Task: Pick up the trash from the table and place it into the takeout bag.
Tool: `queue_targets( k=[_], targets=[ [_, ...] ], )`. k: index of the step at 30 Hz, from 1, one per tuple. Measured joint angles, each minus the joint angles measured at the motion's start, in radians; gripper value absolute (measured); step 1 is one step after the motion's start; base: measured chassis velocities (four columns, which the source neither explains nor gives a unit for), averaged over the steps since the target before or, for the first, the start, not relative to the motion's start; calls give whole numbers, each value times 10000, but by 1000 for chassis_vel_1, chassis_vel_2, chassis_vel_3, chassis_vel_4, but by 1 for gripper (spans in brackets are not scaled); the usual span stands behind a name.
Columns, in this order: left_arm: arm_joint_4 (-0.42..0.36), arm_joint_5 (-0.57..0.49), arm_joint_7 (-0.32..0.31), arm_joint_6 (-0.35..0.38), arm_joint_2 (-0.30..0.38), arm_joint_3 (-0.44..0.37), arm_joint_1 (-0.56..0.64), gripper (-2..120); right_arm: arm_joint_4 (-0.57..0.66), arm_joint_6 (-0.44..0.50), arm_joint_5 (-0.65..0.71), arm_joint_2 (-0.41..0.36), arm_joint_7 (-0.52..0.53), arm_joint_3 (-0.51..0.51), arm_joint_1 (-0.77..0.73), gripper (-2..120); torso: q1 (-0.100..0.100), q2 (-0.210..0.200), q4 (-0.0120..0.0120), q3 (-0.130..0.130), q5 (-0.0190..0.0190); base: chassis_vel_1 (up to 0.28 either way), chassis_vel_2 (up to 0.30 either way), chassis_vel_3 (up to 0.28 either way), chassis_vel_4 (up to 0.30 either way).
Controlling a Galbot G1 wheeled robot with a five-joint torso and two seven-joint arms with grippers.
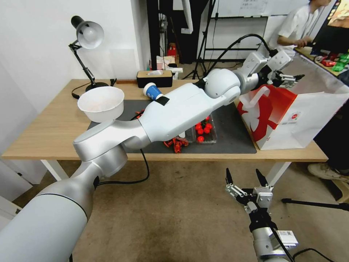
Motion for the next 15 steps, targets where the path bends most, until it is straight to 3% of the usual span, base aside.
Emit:
queue_targets(
  k=[2,7,9,10,12,13,15],
  targets=[
    [-130,-165,-267,-5,132,-156,105,99,-11,0,6,-12,0,-28,38,100,0,0,-1,0,0,0,0,0,0],
    [-706,-263,-522,23,651,-525,383,100,-25,0,33,-50,0,-43,73,100,0,0,-1,0,0,0,0,0,0],
    [-1464,-271,-667,137,1369,-874,783,100,-73,1,56,-92,0,-48,124,100,0,0,1,0,-2,0,0,0,0],
    [-1464,-271,-667,137,1369,-874,783,100,-73,1,56,-92,0,-48,124,100,0,0,1,0,-2,0,0,0,0],
    [-2365,-246,-794,212,2360,-1341,1425,100,-167,1,74,-134,0,-65,242,100,0,1,3,0,-4,0,0,0,0],
    [-2365,-246,-794,212,2360,-1341,1425,100,-167,1,74,-134,0,-65,242,100,0,1,3,0,-4,0,0,0,0],
    [-3286,-242,-952,343,3425,-1931,2329,100,-215,2,93,-161,2,-83,330,100,0,0,3,0,-6,0,0,0,0]
  ],
)
